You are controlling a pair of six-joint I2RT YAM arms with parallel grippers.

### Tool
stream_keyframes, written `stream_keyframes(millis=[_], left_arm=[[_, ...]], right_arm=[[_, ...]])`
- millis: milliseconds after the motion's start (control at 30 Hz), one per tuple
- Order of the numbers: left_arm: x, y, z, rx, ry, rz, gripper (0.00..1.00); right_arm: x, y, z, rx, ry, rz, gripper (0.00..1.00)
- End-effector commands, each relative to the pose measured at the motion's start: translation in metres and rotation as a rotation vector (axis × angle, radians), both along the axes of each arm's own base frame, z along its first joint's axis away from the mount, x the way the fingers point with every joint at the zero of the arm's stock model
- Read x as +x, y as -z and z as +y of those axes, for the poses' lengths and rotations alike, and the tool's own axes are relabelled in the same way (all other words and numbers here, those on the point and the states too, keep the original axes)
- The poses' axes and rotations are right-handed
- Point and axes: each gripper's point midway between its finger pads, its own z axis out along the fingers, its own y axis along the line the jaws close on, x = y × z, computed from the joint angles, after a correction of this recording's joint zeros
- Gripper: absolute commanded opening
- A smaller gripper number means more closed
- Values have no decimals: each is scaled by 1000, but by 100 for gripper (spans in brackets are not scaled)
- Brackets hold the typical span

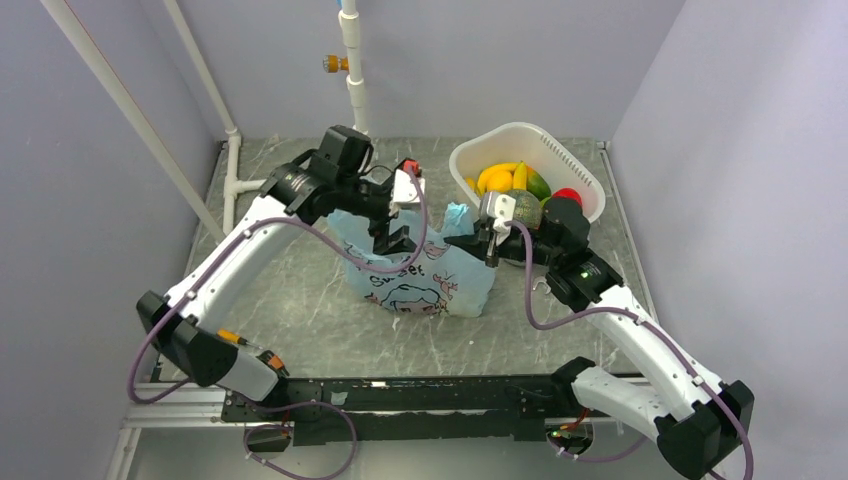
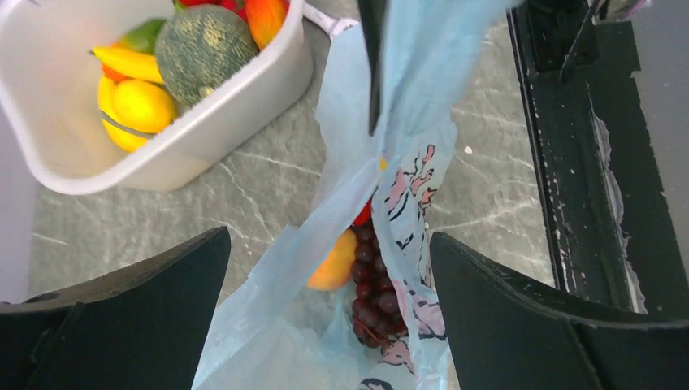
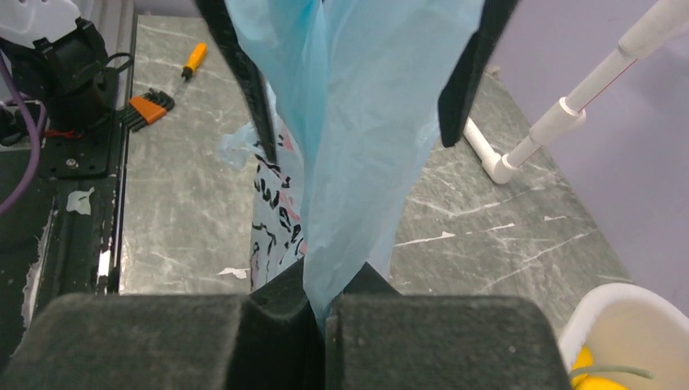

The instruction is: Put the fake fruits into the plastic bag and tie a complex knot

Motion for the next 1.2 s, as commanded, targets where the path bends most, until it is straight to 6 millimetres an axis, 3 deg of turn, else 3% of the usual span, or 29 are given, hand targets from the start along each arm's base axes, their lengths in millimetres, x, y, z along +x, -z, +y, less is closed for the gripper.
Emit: stream_keyframes(millis=[0, 67, 167, 300, 367, 467, 600, 667, 700, 833, 1033, 1167], left_arm=[[15, 4, 1, 54, -5, 49, 99], [-5, 2, 2, 54, 57, 173, 100], [-32, 18, 2, 61, 107, 320, 96], [-29, 36, 2, 52, 46, 314, 91], [-21, 45, 6, 79, 9, 268, 83], [-10, 57, 16, 103, -73, 189, 56], [-15, 70, 28, 100, -150, 40, 12], [-31, 84, 27, 125, -121, -23, 0], [-38, 94, 27, 142, -110, -40, 0], [-52, 142, 32, 234, -99, -12, 0], [-73, 214, 39, 369, -69, -5, 0], [-95, 245, 43, 443, -16, 22, 0]], right_arm=[[-3, -5, -5, -12, -10, -72, 0], [0, -6, -7, -9, 10, -65, 0], [6, -9, -8, 7, 41, -51, 0], [18, -12, -15, 31, 94, -3, 0], [24, -11, -21, 43, 127, 42, 0], [37, -10, -27, 84, 182, 132, 0], [54, -4, -23, 160, 237, 339, 0], [60, 4, -14, 192, 224, 454, 0], [63, 9, -10, 210, 223, 510, 0], [77, 49, 6, 206, 227, 727, 0], [98, 146, 12, 5, 316, 810, 0], [106, 189, 24, -70, 309, 839, 0]])
